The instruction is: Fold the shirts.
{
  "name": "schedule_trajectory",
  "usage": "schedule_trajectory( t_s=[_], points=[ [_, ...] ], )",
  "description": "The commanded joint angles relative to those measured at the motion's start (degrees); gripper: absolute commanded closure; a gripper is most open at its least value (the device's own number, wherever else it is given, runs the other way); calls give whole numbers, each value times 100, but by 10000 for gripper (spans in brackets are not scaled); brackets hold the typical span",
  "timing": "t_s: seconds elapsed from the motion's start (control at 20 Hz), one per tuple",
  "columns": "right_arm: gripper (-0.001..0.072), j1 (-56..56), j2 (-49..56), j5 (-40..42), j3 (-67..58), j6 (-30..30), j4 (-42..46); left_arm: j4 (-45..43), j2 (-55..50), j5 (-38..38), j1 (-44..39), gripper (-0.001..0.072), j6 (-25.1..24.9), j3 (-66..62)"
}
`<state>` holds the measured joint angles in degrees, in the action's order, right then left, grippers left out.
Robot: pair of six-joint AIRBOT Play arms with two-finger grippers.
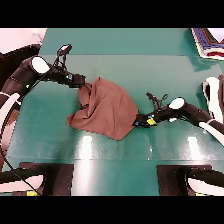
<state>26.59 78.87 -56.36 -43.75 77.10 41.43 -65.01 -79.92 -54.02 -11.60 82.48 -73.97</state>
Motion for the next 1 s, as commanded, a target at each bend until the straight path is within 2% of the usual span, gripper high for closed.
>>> schedule_trajectory(
  t_s=[0.0,0.15,0.3,0.4,0.65,0.95],
  points=[
    [699,297,372,192,-358,0,-74,-133,15,-55,4,684,9,-7],
    [696,22,98,61,-723,66,431,-597,216,-39,4,684,140,-109],
    [696,-675,-629,-262,-1349,551,1578,-1163,717,-46,4,684,170,-442],
    [696,-1316,-1139,-697,-1923,568,2028,-1320,1152,-37,4,684,160,-702],
    [696,-2533,-2299,-1119,-3169,457,2177,-1329,2297,-46,4,684,153,-1357],
    [696,-3270,-3237,-1139,-4404,251,2177,-1327,3519,-46,4,684,151,-1945]
  ],
)
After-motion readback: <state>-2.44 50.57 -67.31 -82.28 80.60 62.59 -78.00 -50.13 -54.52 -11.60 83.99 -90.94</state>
